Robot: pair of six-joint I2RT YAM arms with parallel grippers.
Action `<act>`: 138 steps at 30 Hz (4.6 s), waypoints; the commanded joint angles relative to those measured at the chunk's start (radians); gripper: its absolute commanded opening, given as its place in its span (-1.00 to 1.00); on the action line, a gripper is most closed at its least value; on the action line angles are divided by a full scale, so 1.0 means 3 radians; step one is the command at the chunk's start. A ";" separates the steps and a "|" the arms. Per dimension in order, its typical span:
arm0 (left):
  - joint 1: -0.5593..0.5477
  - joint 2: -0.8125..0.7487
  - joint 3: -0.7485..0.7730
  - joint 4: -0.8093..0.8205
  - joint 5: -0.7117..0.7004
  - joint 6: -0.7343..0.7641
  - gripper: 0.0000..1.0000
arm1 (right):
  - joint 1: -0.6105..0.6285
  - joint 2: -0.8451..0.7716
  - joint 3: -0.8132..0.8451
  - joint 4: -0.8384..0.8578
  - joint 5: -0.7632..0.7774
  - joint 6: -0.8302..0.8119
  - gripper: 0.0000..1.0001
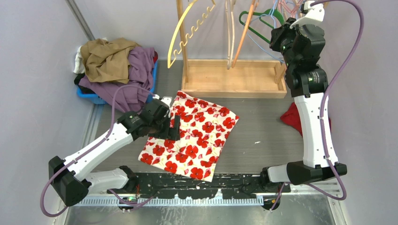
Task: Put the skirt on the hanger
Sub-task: Pick up the hanger from the clothesline, then hang the skirt on the hanger.
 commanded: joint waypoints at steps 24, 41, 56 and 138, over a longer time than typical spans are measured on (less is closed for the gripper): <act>-0.0005 -0.0130 0.0307 -0.0330 -0.0265 -0.0209 0.62 | -0.0345 -0.0439 -0.0475 0.0499 -0.0457 0.0164 -0.98; -0.0003 -0.0194 -0.0069 0.0069 -0.0011 -0.0089 0.92 | -0.0415 -0.0220 -0.0598 0.1085 -0.0519 0.0402 -0.97; 0.0027 -0.0159 -0.0192 0.0171 -0.0016 0.0034 0.99 | -0.0415 -0.0044 -0.0623 0.1808 -0.0796 0.0307 -0.97; 0.0039 -0.0536 0.0072 -0.0311 -0.0134 0.0044 0.95 | 0.1257 -0.2024 -0.3417 0.0656 -0.1454 0.1332 -0.97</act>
